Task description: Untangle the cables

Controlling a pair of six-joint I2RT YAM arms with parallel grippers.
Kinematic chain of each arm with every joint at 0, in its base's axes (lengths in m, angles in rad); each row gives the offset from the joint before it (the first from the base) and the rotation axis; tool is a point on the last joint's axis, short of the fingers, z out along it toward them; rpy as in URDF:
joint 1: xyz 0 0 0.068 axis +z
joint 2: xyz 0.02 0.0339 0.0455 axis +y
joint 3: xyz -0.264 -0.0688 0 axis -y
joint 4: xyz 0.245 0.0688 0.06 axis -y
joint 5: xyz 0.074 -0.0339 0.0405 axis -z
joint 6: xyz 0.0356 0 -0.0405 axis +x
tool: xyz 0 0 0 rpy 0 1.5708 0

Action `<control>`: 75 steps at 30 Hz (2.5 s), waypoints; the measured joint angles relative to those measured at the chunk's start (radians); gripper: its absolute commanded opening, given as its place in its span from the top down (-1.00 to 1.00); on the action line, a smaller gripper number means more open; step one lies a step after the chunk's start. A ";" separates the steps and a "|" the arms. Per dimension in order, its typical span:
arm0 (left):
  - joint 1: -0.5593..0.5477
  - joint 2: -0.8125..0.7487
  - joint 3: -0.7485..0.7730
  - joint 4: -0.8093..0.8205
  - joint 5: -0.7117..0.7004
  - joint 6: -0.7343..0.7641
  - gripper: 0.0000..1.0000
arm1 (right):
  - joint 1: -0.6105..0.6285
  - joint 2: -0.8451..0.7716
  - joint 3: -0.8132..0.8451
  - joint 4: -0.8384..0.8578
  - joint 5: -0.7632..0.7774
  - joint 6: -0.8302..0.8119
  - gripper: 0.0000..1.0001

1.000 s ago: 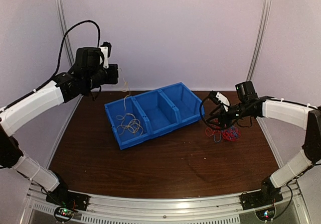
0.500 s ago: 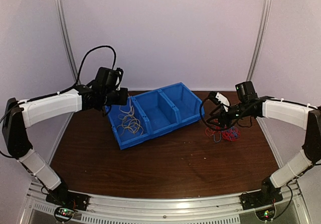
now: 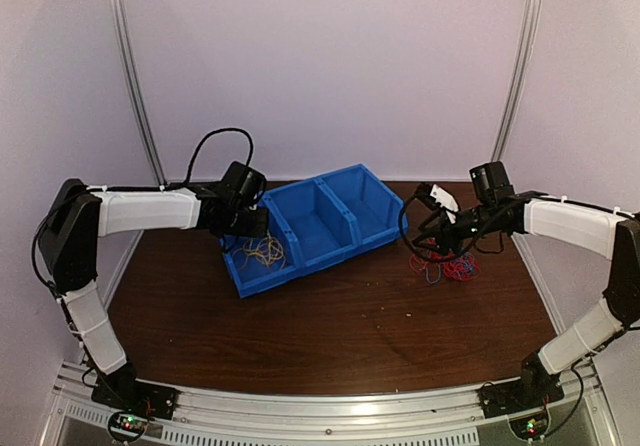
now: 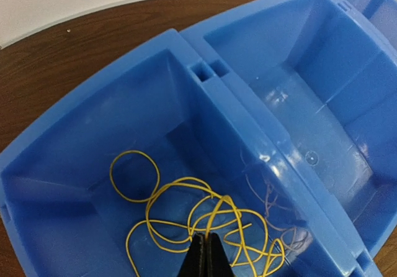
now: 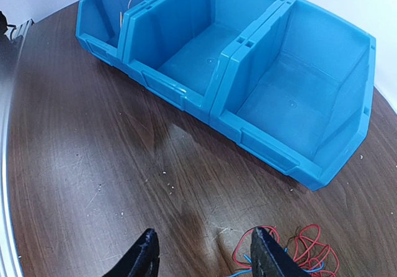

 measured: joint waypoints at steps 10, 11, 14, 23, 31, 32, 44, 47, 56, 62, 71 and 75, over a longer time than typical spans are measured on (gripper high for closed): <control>0.001 0.026 0.013 -0.016 0.029 -0.001 0.67 | 0.000 0.000 0.000 -0.005 0.000 -0.003 -0.02; 0.002 0.026 0.018 -0.019 0.029 0.000 0.44 | 0.000 0.000 0.000 -0.005 0.000 -0.003 -0.02; 0.002 0.025 0.036 -0.034 0.027 0.014 0.01 | 0.000 0.000 0.000 -0.006 0.000 -0.003 -0.02; 0.002 -0.045 0.066 -0.107 0.002 0.035 -0.51 | 0.000 0.000 0.024 -0.043 -0.033 0.014 -0.24; 0.003 -0.220 0.060 -0.087 0.063 0.119 -0.50 | 0.005 0.000 0.244 -0.216 -0.300 0.002 -0.37; 0.003 -0.258 0.029 -0.047 0.097 0.140 -0.49 | 0.009 -0.001 0.267 -0.243 -0.334 -0.015 -0.37; 0.003 -0.498 -0.215 0.272 0.743 0.341 -0.09 | 0.065 -0.013 0.319 -0.586 -0.496 -0.278 -0.16; -0.009 -0.438 -0.201 0.352 0.883 0.328 -0.09 | 0.045 -0.013 0.308 -0.581 -0.456 -0.261 -0.12; -0.151 -0.227 -0.132 0.367 0.682 0.333 -0.08 | -0.158 -0.011 0.148 -0.250 0.004 0.074 -0.01; -0.142 -0.322 -0.220 0.330 0.469 0.360 -0.19 | -0.278 0.053 0.133 -0.162 0.188 0.158 0.04; -0.142 -0.369 -0.211 0.320 0.355 0.375 -0.23 | -0.274 0.224 0.177 -0.145 0.237 0.166 0.08; -0.142 -0.369 -0.212 0.320 0.317 0.382 -0.25 | -0.211 0.267 0.226 -0.154 0.240 0.159 0.06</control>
